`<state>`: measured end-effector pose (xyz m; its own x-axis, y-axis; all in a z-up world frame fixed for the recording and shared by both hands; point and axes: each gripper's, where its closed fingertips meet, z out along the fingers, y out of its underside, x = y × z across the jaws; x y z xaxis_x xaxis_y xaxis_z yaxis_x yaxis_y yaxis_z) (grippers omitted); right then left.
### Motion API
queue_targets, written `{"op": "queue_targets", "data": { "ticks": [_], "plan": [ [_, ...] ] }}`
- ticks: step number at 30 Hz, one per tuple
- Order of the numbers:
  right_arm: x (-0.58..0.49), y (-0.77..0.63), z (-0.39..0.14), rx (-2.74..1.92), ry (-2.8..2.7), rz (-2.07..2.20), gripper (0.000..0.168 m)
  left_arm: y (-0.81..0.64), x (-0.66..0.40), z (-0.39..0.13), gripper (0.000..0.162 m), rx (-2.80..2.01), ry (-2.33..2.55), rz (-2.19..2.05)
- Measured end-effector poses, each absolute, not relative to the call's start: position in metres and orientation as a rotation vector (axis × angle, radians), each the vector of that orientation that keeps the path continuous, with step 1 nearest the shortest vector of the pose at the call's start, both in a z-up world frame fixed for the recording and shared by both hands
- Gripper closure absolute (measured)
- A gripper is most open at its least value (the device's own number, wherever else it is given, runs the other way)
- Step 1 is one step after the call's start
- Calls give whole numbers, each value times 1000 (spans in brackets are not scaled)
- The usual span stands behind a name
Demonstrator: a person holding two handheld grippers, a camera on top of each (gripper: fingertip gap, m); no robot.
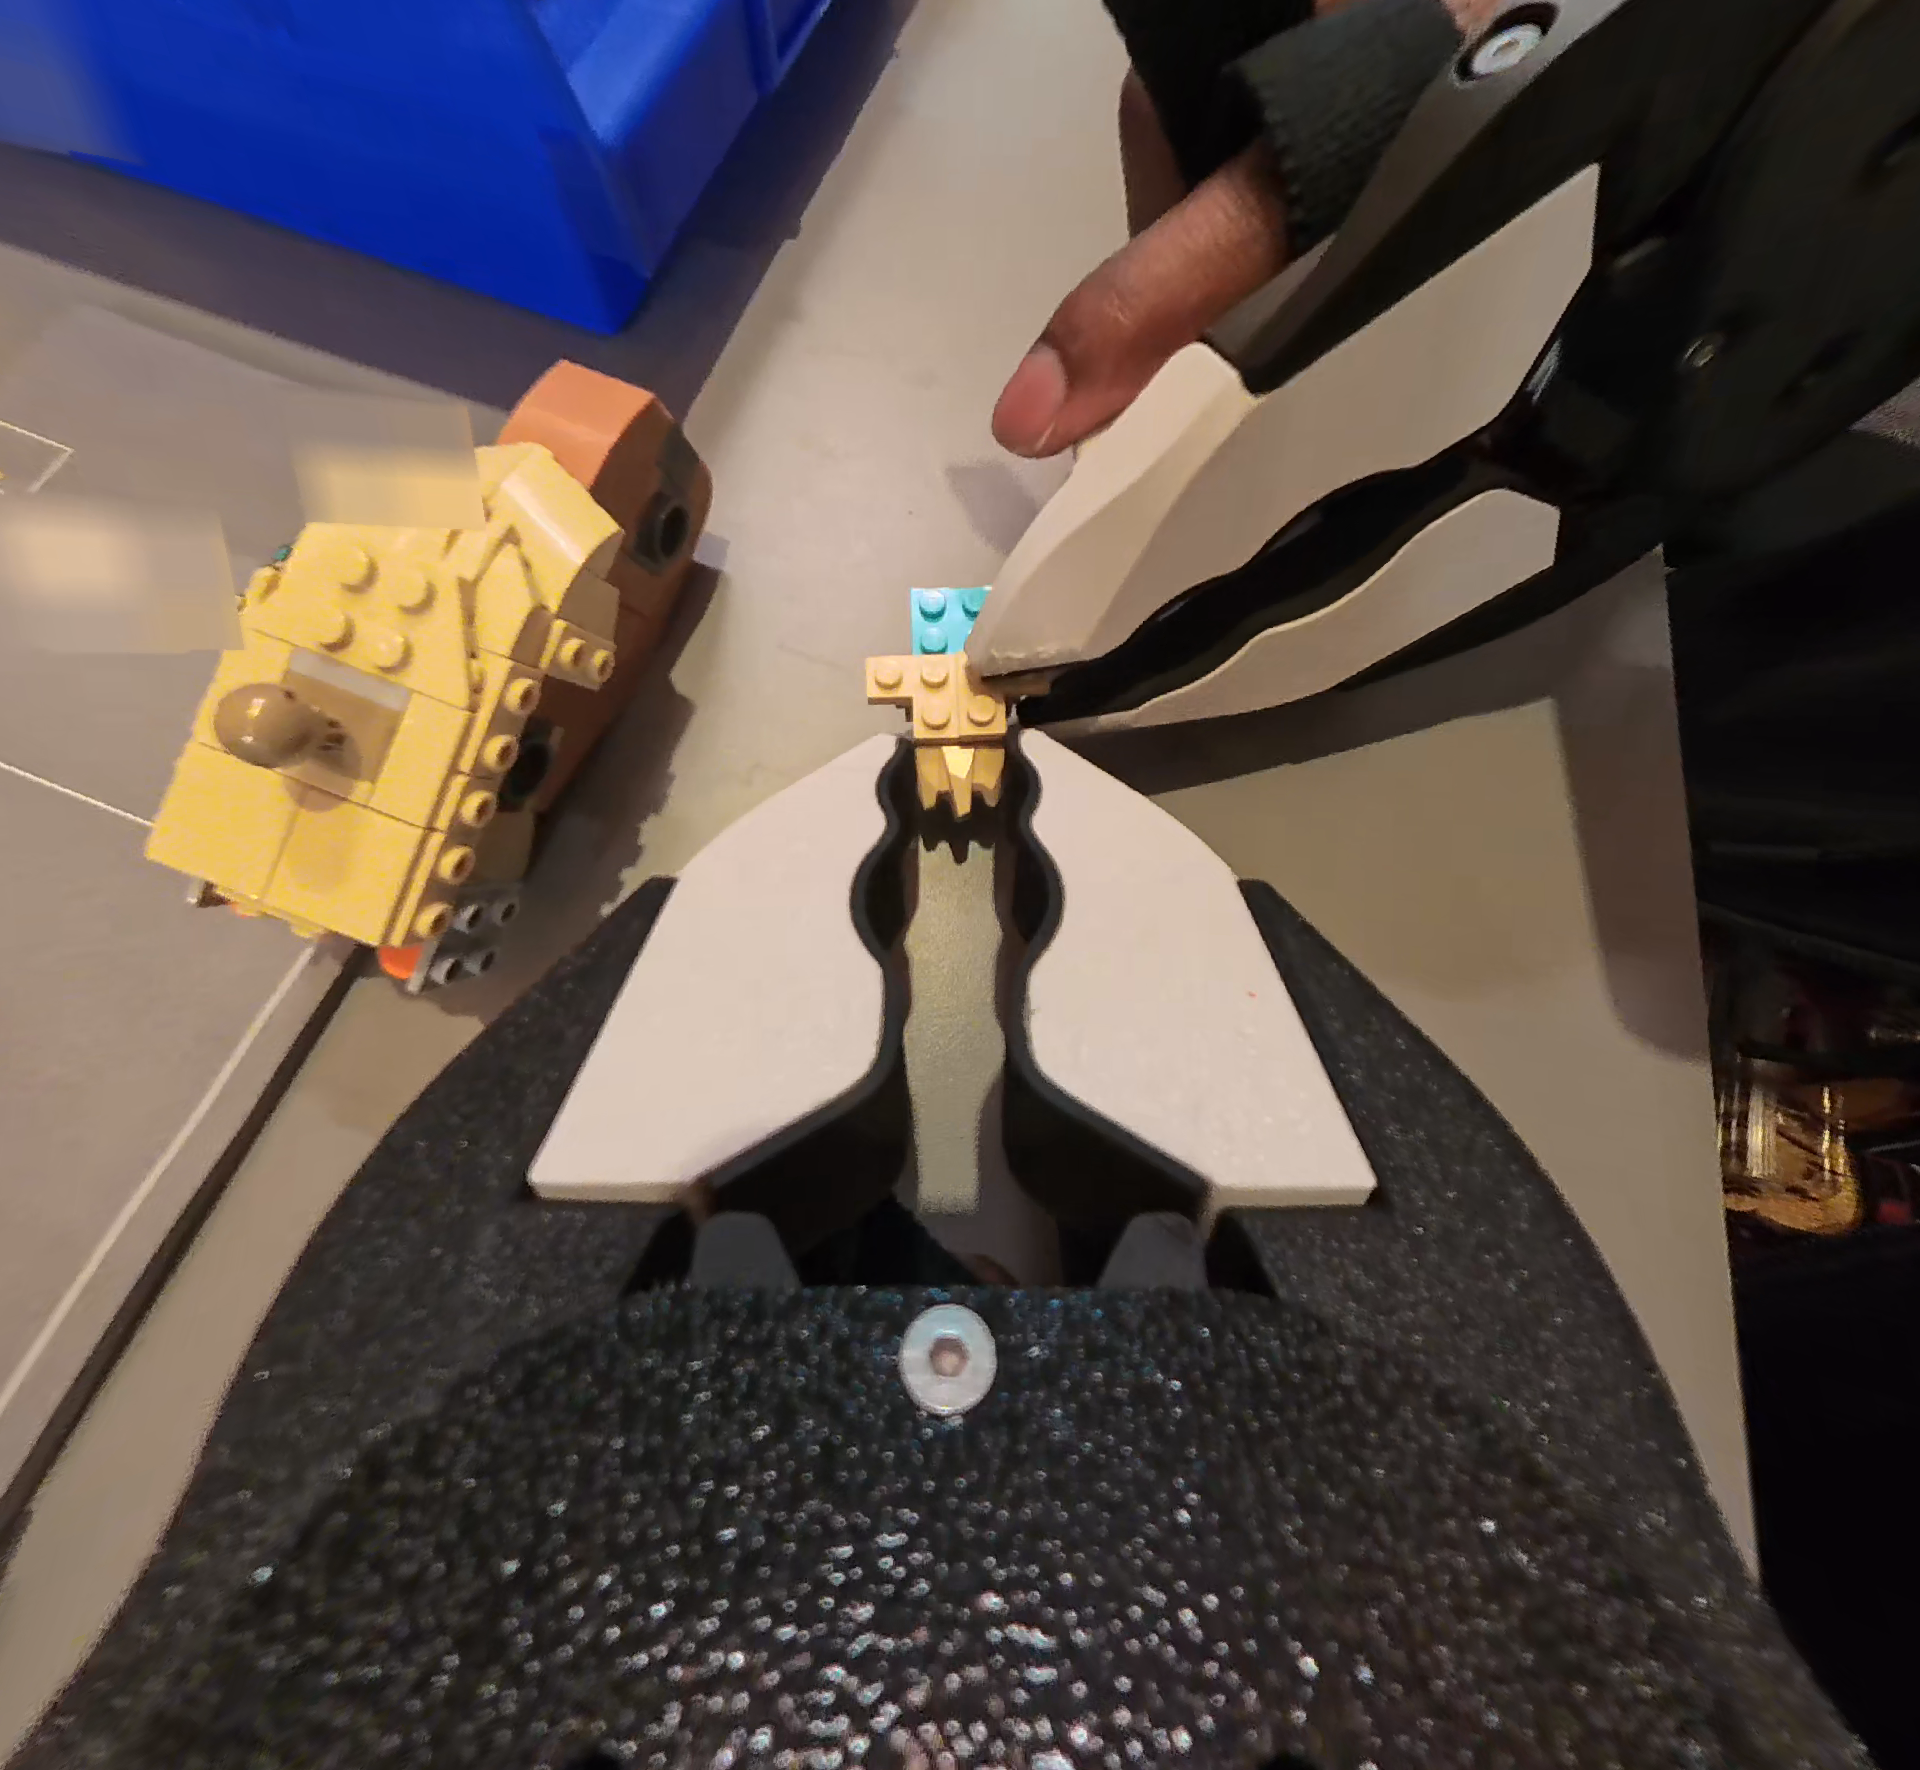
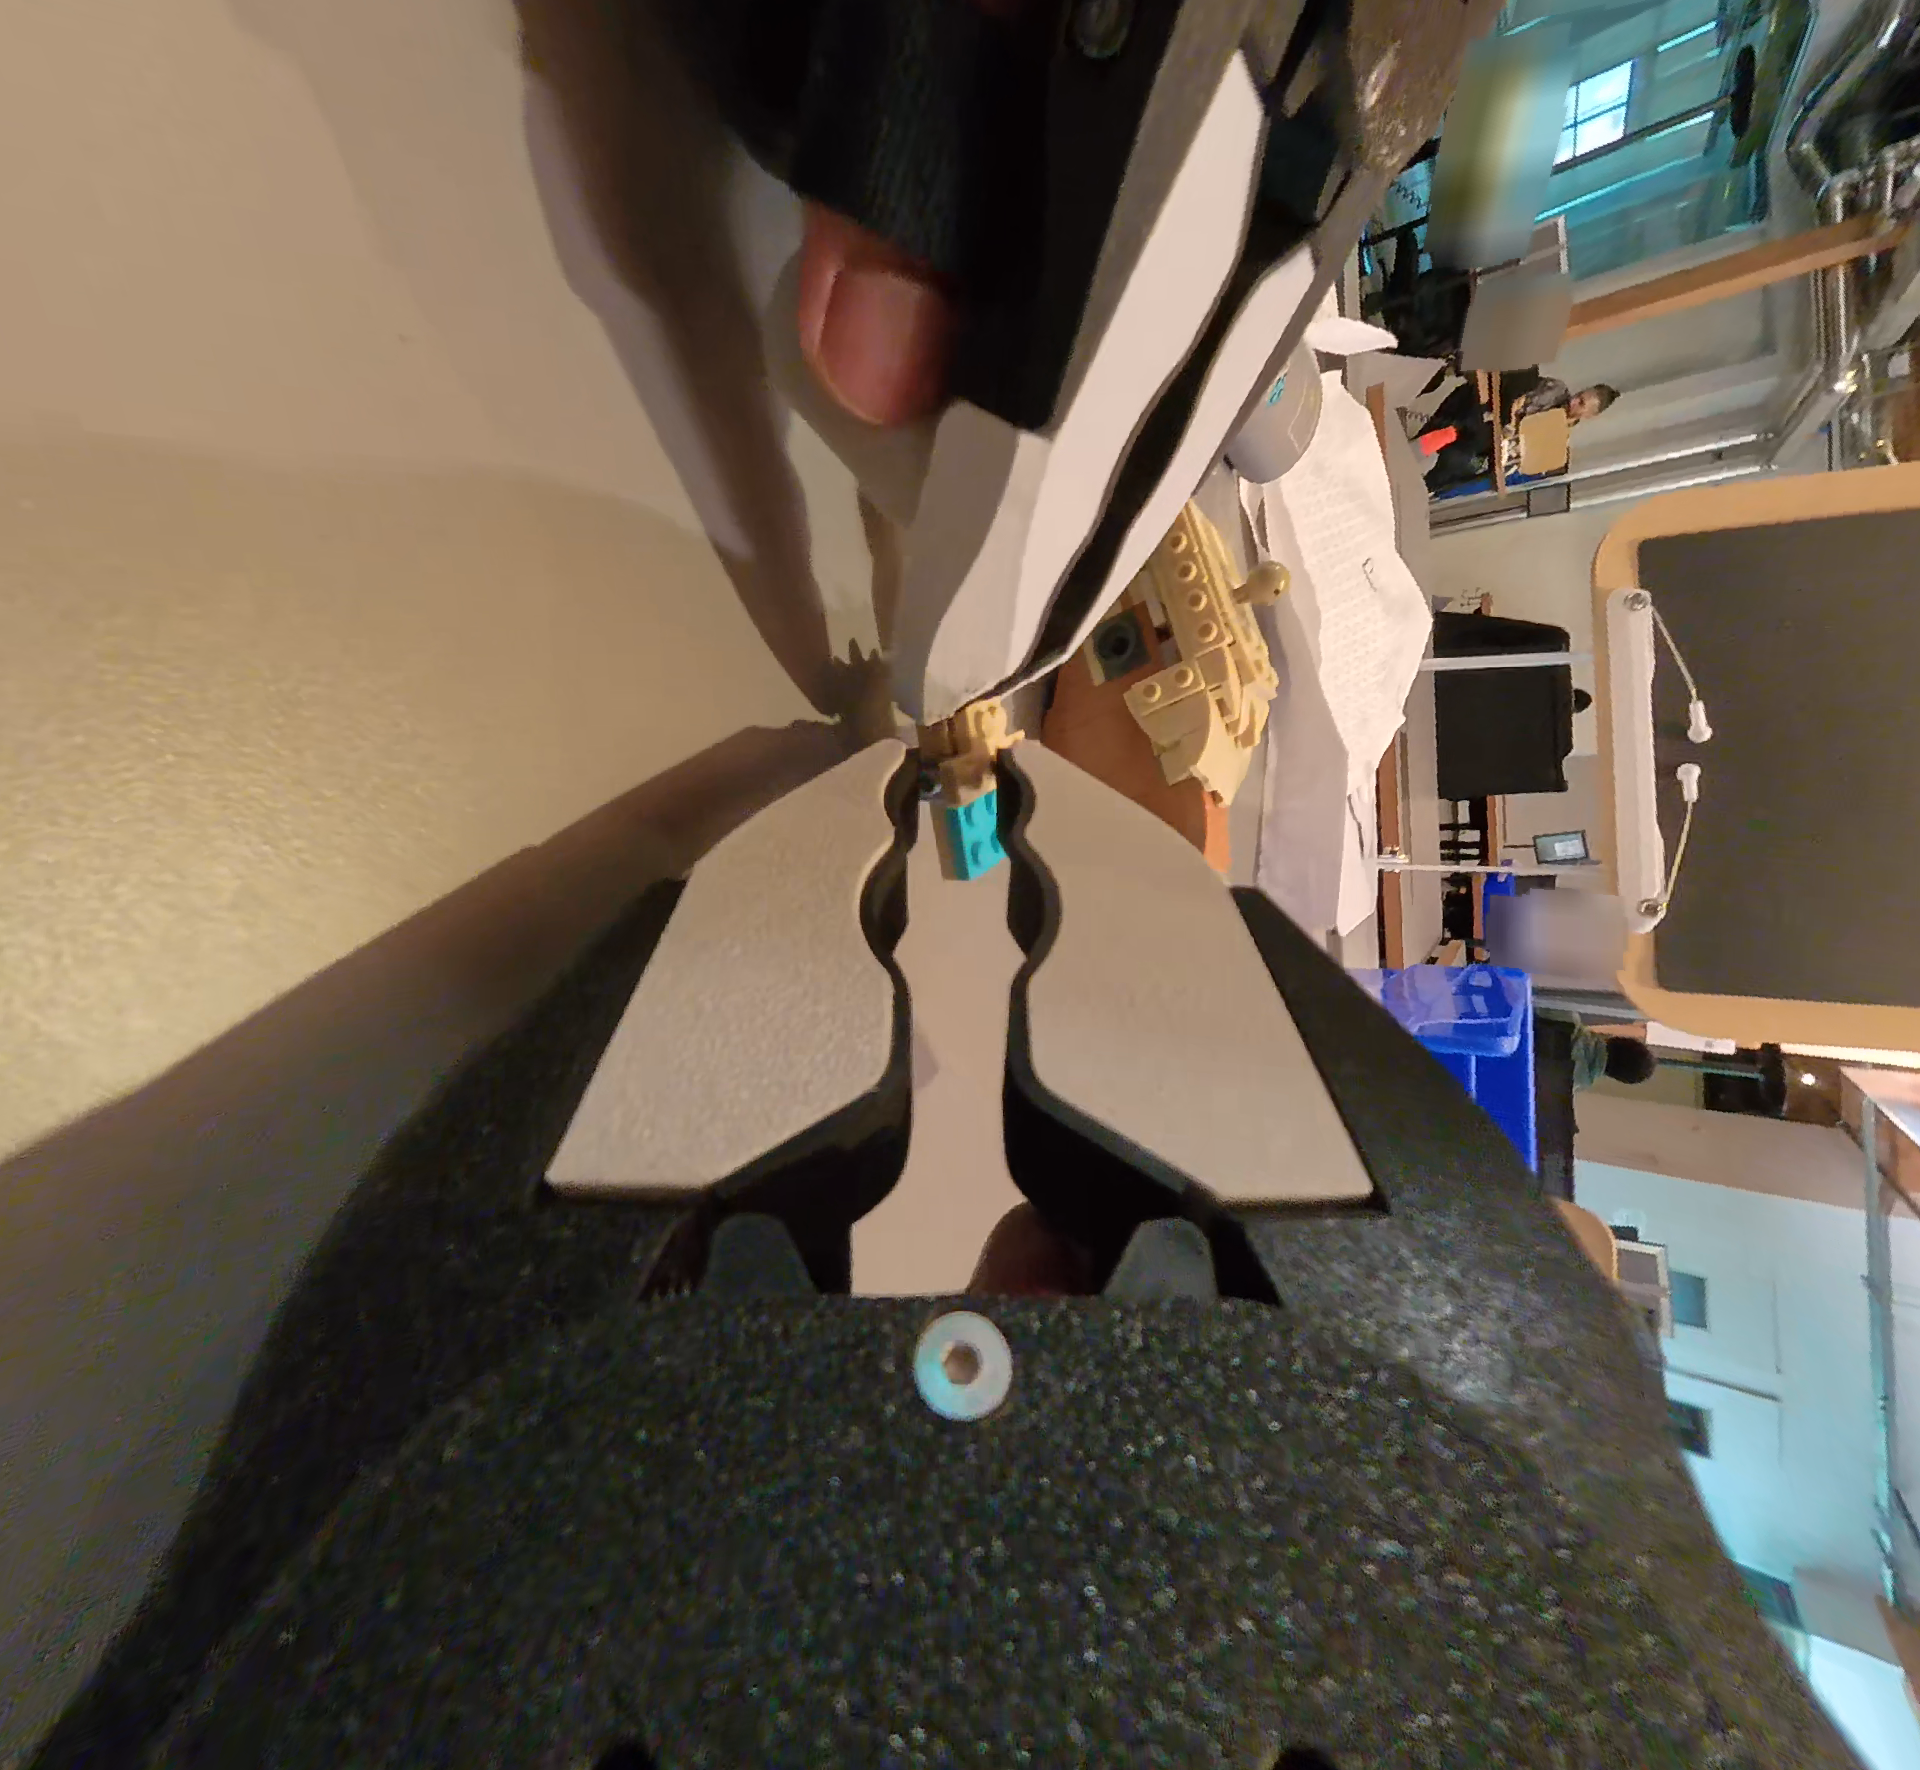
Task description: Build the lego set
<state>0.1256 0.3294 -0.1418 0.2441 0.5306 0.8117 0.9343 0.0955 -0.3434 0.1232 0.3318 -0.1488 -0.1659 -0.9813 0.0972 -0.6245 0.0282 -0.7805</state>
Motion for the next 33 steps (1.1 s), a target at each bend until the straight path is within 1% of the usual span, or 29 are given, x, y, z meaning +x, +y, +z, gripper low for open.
{"op": "queue_targets", "data": {
  "ticks": [13,33],
  "plan": [
    [125,331,-135,-1461,-1472,-587,154,332,123,-141,147,-1683,1774,-1148],
    [123,324,-127,-1481,-1518,-451,155,324,121,-132,147,-1644,1775,-1267]
  ]
}}
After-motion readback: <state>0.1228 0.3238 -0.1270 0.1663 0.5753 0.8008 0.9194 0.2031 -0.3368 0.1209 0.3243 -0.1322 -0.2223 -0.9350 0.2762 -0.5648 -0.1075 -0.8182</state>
